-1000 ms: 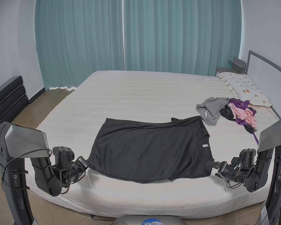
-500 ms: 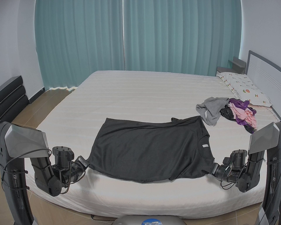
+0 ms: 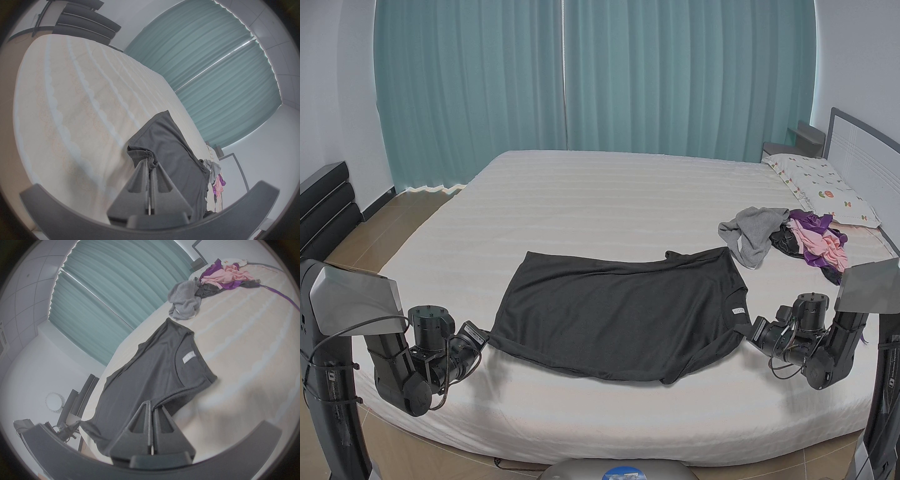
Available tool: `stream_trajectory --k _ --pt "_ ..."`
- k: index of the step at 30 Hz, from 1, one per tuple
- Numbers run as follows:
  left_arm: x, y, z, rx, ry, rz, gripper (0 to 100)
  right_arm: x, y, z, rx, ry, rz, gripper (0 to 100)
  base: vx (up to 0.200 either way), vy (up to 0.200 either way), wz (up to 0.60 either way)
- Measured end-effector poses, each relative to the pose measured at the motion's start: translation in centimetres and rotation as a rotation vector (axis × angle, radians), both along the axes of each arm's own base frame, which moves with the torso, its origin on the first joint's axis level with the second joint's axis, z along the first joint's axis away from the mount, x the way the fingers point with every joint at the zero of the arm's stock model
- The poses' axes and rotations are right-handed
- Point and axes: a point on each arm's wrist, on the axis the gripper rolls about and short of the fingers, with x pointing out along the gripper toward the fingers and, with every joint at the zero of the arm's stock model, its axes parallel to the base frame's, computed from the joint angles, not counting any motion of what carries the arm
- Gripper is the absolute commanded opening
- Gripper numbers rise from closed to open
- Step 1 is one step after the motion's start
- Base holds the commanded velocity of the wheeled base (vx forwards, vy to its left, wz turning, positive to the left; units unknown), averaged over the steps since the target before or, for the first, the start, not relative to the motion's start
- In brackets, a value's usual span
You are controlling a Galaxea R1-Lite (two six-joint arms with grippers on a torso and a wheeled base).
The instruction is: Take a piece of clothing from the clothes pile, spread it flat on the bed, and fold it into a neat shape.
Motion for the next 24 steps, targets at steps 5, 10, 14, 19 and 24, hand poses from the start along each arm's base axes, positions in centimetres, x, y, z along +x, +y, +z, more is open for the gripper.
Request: stream_trajectory --k 5,10,14,19,24 --pt "0.5 0.2 0.1 -0.019 -0.014 0.018 0 2.6 0.1 1.2 -0.010 -0.042 -0.034 0 0.000 0.000 0.00" --pt "1.0 0.6 0.1 -0.046 -0.025 0.044 0 5.3 0.3 2.3 -0.012 -0.081 -0.054 0 0.000 0.000 0.00" --pt "1.4 0.8 0.0 -0.068 -0.028 0.064 0 7.5 0.6 3.1 -0.007 -0.112 -0.082 0 0.000 0.000 0.00" --pt "1.8 0.9 -0.4 -0.077 -0.026 0.073 0 9.9 1.4 3.2 -0.013 -0.139 -0.121 0 0.000 0.000 0.00" --pt "2.1 0.9 -0.8 -0.079 -0.020 0.077 0 12.0 2.3 2.2 -0.028 -0.163 -0.162 0 0.000 0.000 0.00"
